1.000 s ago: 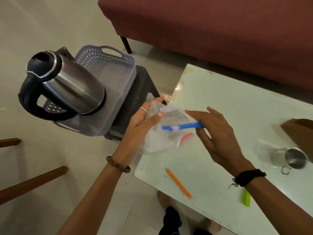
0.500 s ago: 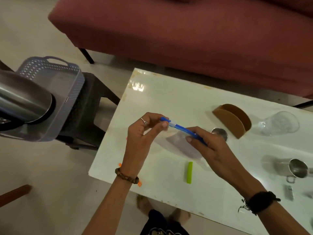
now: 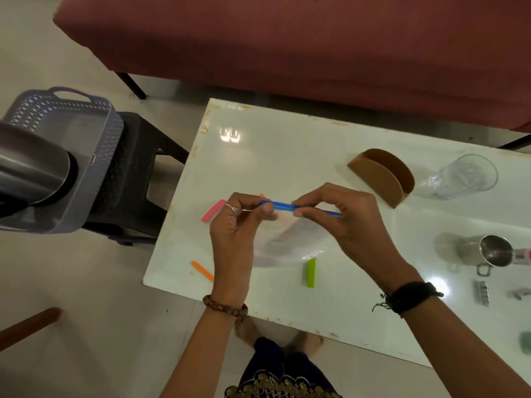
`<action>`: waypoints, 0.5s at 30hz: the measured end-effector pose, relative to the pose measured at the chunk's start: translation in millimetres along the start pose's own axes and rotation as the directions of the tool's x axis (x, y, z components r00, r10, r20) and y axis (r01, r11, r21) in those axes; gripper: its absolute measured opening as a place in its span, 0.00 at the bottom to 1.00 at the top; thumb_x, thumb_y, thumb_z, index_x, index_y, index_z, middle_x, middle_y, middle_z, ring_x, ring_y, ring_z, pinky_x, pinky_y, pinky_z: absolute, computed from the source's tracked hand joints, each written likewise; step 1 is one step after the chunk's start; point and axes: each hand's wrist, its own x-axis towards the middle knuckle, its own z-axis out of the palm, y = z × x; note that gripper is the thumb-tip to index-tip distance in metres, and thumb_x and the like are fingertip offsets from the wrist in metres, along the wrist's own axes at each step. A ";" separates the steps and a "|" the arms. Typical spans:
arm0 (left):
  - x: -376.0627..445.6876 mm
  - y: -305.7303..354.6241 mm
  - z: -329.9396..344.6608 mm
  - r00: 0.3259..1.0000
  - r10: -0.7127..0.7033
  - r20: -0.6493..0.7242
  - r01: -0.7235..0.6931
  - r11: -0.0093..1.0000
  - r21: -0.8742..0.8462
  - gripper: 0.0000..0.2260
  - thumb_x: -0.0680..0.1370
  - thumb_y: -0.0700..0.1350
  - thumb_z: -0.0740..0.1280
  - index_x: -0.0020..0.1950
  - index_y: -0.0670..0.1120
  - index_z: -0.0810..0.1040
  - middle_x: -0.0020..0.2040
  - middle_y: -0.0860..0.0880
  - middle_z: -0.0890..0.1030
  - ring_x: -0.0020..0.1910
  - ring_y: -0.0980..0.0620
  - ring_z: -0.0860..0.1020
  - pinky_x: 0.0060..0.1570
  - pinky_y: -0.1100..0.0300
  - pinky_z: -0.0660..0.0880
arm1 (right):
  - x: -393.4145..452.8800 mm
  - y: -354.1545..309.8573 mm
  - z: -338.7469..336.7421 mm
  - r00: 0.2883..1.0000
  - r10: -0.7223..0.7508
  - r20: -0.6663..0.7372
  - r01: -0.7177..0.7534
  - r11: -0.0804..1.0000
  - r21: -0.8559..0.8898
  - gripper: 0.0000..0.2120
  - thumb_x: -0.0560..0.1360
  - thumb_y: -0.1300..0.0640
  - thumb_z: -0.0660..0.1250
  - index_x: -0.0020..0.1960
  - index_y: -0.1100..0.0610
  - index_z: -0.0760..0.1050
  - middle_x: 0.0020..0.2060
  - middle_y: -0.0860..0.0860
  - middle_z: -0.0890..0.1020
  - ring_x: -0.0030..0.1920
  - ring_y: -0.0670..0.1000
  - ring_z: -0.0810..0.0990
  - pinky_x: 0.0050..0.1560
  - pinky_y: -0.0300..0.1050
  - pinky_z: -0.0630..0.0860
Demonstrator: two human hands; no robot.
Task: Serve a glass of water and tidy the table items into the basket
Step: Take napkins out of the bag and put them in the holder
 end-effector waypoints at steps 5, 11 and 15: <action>0.9 -4.1 -14.5 0.994 -0.075 -0.082 0.069 0.995 -0.072 0.05 0.75 0.36 0.64 0.41 0.45 0.75 0.39 0.49 0.81 0.35 0.56 0.82 0.42 0.68 0.77 | -15.4 39.2 -16.3 0.989 0.146 -0.038 -0.150 0.980 -0.129 0.02 0.72 0.59 0.71 0.44 0.54 0.81 0.38 0.41 0.79 0.42 0.45 0.76 0.45 0.48 0.74; -3.4 -6.3 -33.9 0.988 -0.153 0.011 0.153 0.976 -0.152 0.02 0.75 0.42 0.63 0.45 0.47 0.75 0.46 0.51 0.85 0.45 0.50 0.84 0.45 0.66 0.78 | -13.4 40.2 -0.9 0.947 0.255 -0.193 -0.281 0.952 -0.121 0.08 0.73 0.53 0.70 0.52 0.52 0.77 0.46 0.44 0.75 0.48 0.45 0.73 0.54 0.44 0.71; -1.7 -10.1 -41.8 0.970 -0.208 0.126 0.232 0.943 -0.237 0.03 0.73 0.45 0.63 0.44 0.48 0.74 0.51 0.50 0.85 0.50 0.48 0.83 0.48 0.63 0.79 | -13.0 14.5 24.6 0.766 0.614 -0.191 -0.517 0.765 0.385 0.11 0.72 0.47 0.69 0.49 0.52 0.73 0.44 0.48 0.77 0.43 0.47 0.79 0.44 0.36 0.76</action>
